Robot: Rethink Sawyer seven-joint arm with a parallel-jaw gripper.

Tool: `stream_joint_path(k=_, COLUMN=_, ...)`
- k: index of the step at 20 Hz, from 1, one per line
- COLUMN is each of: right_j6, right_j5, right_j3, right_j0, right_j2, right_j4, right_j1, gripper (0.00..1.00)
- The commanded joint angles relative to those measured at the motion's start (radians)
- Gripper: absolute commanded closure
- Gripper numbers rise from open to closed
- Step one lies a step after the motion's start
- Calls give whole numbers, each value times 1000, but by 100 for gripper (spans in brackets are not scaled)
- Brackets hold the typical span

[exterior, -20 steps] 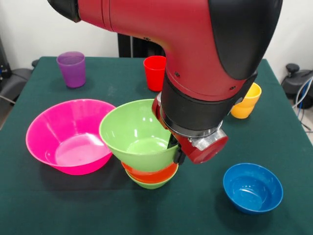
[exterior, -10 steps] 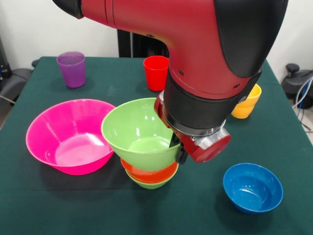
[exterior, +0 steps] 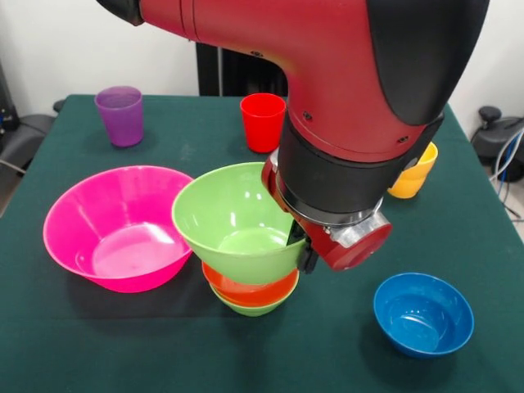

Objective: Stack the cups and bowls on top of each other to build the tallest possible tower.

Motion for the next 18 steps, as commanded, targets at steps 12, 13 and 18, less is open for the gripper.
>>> stream_joint_path(k=12, right_j6=71, right_j5=-41, right_j3=40, right_j0=27, right_j2=-14, right_j4=24, right_j1=10, gripper=100)
stream_joint_path(k=13, right_j6=63, right_j5=-43, right_j3=40, right_j0=27, right_j2=-15, right_j4=24, right_j1=12, gripper=100)
stream_joint_path(k=18, right_j6=47, right_j5=-31, right_j3=44, right_j0=27, right_j2=-25, right_j4=14, right_j1=14, gripper=100)
